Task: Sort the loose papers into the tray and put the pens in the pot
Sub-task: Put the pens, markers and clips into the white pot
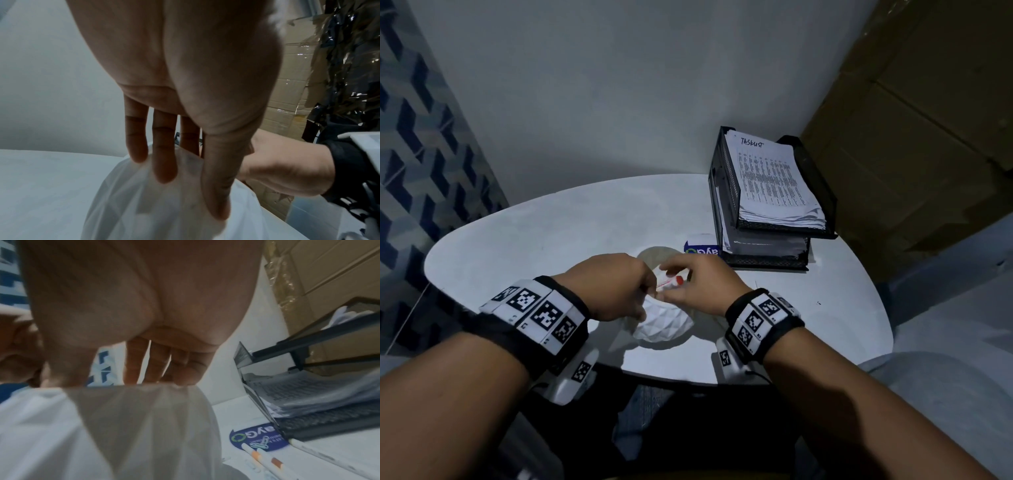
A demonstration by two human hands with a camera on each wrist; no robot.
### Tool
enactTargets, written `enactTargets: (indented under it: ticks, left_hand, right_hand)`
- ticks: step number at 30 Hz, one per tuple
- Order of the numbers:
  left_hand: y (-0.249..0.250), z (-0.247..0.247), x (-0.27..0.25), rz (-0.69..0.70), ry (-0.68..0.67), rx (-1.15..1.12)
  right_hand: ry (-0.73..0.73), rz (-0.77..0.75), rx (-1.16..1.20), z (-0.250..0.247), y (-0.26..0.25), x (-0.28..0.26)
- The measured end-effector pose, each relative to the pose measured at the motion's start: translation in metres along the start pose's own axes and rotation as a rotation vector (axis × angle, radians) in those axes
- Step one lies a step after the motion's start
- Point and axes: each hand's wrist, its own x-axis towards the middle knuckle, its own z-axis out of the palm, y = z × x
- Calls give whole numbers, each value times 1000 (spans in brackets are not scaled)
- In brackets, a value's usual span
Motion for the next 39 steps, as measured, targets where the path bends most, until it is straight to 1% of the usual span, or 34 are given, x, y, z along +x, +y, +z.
enactTargets:
  ticks: [2, 4, 5, 7, 11, 12, 14, 16, 17, 21, 24, 27, 29, 31, 32, 34, 36, 39]
  left_hand:
    - [-2, -1, 2, -8, 25, -15]
    - [-4, 0, 3, -20, 40, -24]
    - [-4, 1, 4, -25, 43, -21]
    - [-5, 1, 5, -37, 45, -14]
    - [-8, 2, 5, -66, 60, -11]
    - [-9, 2, 5, -67, 64, -10]
    - [-10, 2, 5, -71, 72, -12]
    - [-8, 1, 5, -73, 78, -15]
    - [-7, 0, 5, -72, 77, -18]
    - [-7, 2, 5, -76, 59, -33]
    - [-7, 2, 5, -78, 45, -25]
    - [-8, 1, 5, -82, 41, -20]
    - [-8, 1, 5, -80, 45, -19]
    - [-7, 2, 5, -77, 49, -24]
    - [-7, 2, 4, -75, 47, -26]
    - [-6, 3, 4, -73, 43, -26]
    - [-5, 3, 3, -74, 41, -29]
    - [-3, 3, 2, -69, 37, -38]
  right_hand:
    - [131, 66, 197, -8, 9, 6]
    - [329, 168, 342, -20, 25, 11]
    - [419, 227, 329, -26, 37, 13]
    - [508, 380, 253, -35, 66, 12]
    - [515, 685, 122, -35, 127, -8]
    - [494, 741, 107, -31, 140, -14]
    - [426, 803, 65, -18, 158, -23]
    - [348, 815, -39, -5, 165, -29]
    - [331, 810, -80, 0, 168, -29]
    - [323, 789, -126, 4, 168, -25]
    - [326, 793, -105, 2, 167, -24]
    - [378, 812, -29, -3, 165, -20]
    - [419, 788, 26, -7, 157, -14]
    - [426, 735, 73, -8, 147, -8]
    - [398, 711, 82, -6, 140, -6]
    - [280, 668, 57, 3, 132, -1]
    - [171, 643, -24, 13, 130, 1]
    - [123, 644, -180, 22, 131, -2]
